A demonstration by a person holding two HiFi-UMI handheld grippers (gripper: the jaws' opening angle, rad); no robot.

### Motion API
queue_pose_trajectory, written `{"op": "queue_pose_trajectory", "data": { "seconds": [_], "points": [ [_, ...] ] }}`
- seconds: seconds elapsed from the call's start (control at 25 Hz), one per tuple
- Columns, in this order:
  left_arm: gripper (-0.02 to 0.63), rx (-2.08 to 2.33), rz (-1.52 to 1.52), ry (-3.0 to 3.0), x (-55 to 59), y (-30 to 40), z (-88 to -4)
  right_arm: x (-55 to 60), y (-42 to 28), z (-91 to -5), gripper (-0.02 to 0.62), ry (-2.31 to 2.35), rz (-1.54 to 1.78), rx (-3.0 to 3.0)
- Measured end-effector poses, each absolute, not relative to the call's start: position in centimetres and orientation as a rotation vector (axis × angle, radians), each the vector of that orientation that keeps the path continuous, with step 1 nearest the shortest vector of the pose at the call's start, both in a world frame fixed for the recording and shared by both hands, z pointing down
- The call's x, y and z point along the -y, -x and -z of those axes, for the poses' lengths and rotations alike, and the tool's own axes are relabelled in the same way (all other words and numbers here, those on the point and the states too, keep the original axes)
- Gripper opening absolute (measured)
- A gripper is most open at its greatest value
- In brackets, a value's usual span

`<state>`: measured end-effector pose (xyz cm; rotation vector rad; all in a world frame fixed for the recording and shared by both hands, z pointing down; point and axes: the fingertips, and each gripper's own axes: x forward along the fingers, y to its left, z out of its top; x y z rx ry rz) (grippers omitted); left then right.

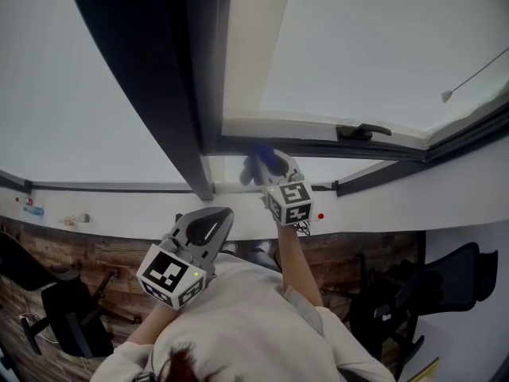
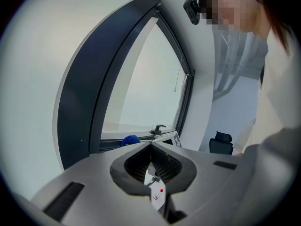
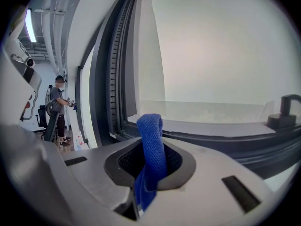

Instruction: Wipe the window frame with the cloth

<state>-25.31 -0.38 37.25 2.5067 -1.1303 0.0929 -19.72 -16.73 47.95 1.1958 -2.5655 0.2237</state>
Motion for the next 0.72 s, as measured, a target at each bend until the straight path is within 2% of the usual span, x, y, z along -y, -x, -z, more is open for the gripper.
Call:
{"op": "queue_pose_trajectory", "data": {
  "seconds": [0.72],
  "points": [
    [0.009, 1.047, -0.102, -2.55, 1.3, 24.2, -37.4, 17.5, 15.8, -47.8, 0.049, -1.34, -0.249, 2.516]
  ]
}}
